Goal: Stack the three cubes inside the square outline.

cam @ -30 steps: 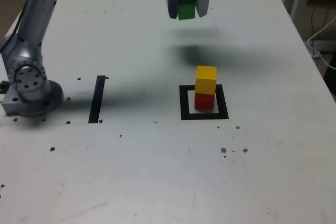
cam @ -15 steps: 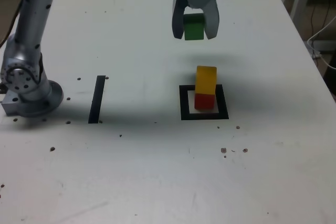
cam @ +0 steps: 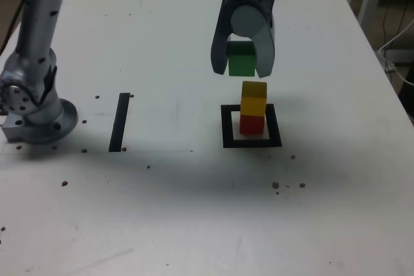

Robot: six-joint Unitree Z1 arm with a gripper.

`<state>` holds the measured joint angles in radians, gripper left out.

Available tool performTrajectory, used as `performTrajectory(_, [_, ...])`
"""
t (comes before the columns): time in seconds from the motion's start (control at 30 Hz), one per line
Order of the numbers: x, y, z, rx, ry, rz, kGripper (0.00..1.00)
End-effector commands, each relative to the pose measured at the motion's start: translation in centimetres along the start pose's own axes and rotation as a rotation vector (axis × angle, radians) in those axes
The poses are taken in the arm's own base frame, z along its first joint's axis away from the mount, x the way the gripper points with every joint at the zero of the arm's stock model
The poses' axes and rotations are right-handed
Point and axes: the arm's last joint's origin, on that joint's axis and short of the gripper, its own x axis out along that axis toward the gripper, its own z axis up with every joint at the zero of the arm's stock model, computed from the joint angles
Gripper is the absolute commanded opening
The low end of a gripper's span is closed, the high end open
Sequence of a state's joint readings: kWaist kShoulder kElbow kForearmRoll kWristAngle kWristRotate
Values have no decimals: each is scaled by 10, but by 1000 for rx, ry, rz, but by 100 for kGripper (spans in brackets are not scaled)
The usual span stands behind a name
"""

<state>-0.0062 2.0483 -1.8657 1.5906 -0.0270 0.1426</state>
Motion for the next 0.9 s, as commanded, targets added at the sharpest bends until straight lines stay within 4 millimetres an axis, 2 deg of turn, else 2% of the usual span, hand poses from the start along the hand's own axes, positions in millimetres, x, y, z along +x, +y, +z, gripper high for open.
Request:
performTrajectory(0.0, [-3, -7, -3, 7, 11, -3, 29])
performTrajectory(0.37, [2, -15, 9, 26, 15, -9, 29])
performTrajectory(0.87, [13, -15, 22, 30, 33, -10, 29])
